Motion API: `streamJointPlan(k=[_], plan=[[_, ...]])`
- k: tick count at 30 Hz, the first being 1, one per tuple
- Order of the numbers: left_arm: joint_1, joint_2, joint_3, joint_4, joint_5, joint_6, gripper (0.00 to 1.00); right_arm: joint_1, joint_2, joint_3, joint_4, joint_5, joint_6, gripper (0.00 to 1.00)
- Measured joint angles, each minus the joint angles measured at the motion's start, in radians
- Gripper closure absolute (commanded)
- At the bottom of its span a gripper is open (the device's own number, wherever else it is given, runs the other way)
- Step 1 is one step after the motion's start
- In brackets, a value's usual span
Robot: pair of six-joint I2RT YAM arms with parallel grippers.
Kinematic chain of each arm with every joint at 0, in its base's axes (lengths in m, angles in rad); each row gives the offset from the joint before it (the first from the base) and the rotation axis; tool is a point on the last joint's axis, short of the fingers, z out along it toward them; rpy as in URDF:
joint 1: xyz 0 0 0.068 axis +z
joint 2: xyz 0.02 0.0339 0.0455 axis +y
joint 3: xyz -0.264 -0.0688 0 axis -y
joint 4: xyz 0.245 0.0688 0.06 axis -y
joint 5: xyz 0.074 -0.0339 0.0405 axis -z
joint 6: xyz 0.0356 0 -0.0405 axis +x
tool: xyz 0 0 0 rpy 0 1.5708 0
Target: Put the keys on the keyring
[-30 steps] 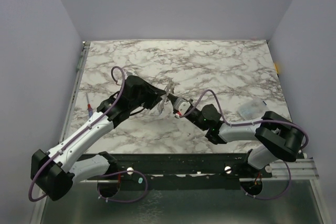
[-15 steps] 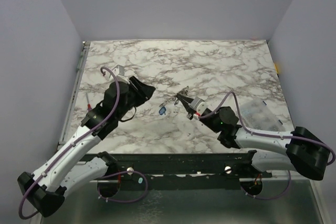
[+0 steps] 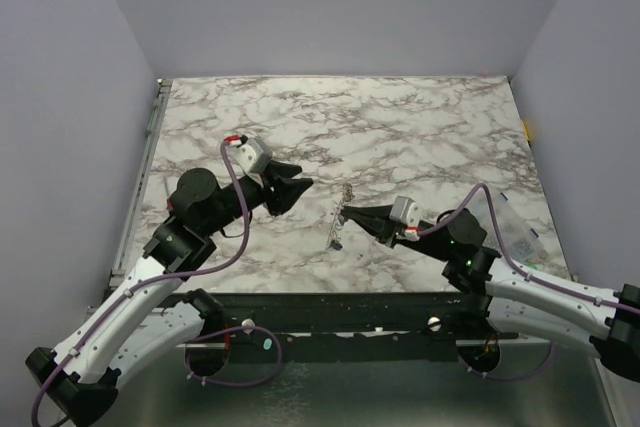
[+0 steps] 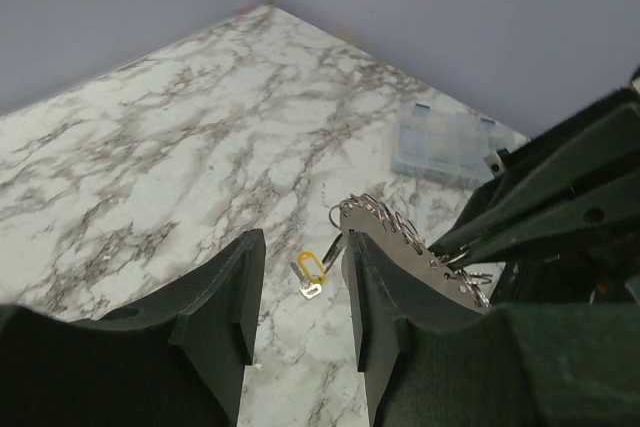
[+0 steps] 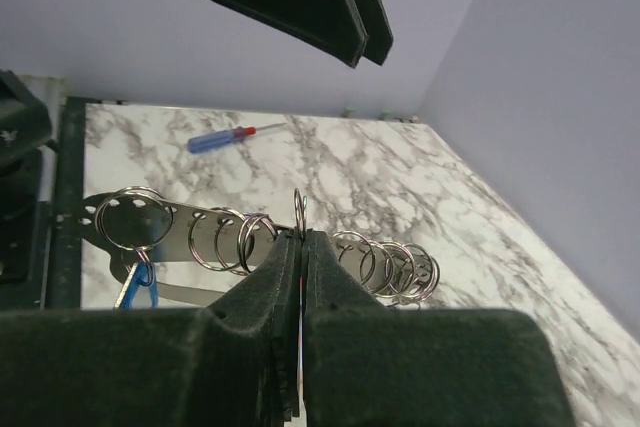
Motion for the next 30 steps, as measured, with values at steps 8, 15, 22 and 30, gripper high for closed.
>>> streamJointPlan(k=[8, 15, 22, 30], plan=[[0.000, 0.031, 0.000, 0.031, 0.350, 0.204, 0.54, 0.000, -0.061, 0.013, -0.118, -0.066, 0.112, 0.99], [0.000, 0.028, 0.000, 0.037, 0.518, 0.374, 0.54, 0.000, -0.068, 0.059, -0.197, -0.095, 0.147, 0.99], [0.000, 0.035, 0.000, 0.038, 0.597, 0.467, 0.55, 0.000, -0.104, 0.089, -0.242, -0.102, 0.161, 0.99], [0.000, 0.115, 0.000, 0.044, 0.658, 0.504, 0.67, 0.000, -0.157, 0.092, -0.285, -0.101, 0.161, 0.99]])
